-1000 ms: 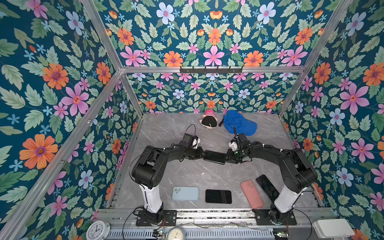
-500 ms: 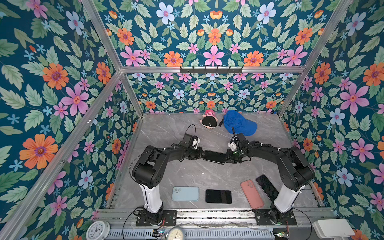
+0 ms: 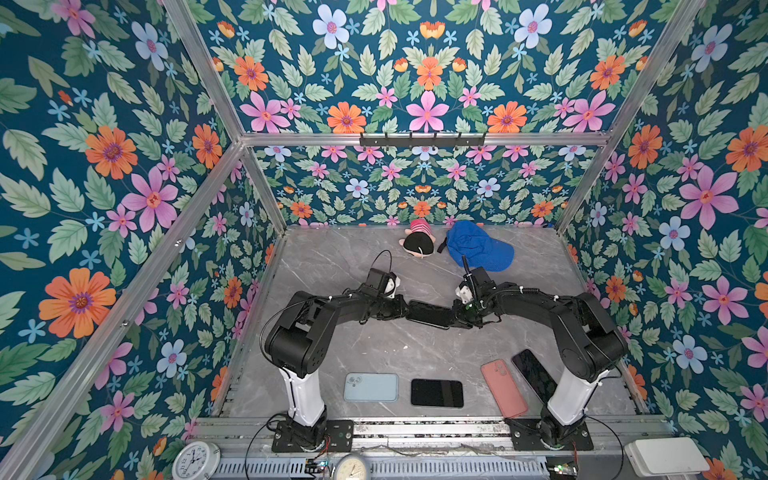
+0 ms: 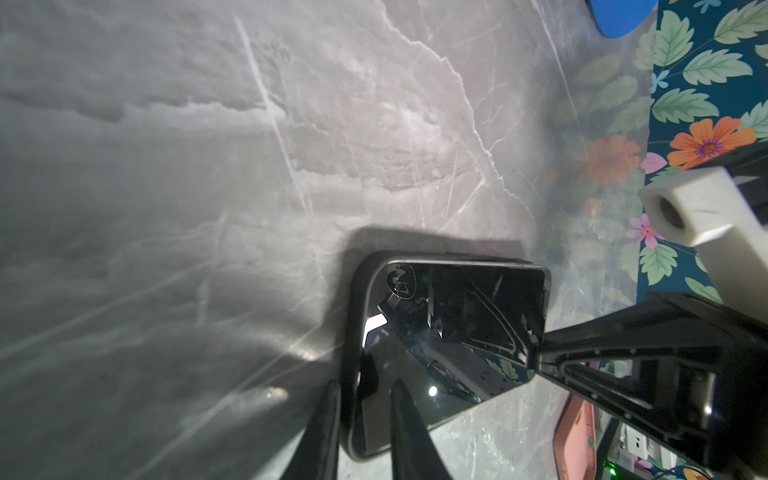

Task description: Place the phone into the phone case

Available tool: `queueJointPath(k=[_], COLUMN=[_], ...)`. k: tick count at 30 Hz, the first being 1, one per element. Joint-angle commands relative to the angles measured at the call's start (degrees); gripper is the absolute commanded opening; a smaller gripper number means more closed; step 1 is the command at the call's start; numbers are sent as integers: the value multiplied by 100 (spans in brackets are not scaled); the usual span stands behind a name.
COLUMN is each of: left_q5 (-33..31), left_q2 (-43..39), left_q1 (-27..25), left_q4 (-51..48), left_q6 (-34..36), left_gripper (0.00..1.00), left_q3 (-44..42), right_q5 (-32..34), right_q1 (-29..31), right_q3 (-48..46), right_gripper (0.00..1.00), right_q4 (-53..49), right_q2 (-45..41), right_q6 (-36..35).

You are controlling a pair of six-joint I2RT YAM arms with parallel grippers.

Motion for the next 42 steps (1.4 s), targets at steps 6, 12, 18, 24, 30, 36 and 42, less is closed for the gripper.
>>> queueJointPath(k=[6, 12, 18, 24, 30, 36, 42], left_q5=[443, 403, 358, 337, 293, 210, 217], left_q2=[-27, -62, -72, -86, -94, -225, -309], left_q1=[-89, -89, -89, -89, -89, -71, -62], left_q4=[286, 286, 277, 277, 216, 6, 19], left_q6=[-130, -130, -130, -139, -115, 37, 28], left_gripper=[23, 21, 16, 15, 17, 26, 28], left_q3=[-36, -77, -80, -80, -80, -136, -246], right_q5=[-342, -307, -290, -281, -206, 87, 202], right_q1=[168, 188, 215, 249, 278, 289, 330], right_q3=[2, -18, -4, 17, 41, 43, 52], right_gripper=[12, 11, 11, 11, 12, 18, 26], right_q4=[512, 521, 538, 540, 441, 103, -32], right_q2=[143, 133, 131, 126, 100, -84, -160], right_q6=[148, 168, 195, 233, 214, 70, 36])
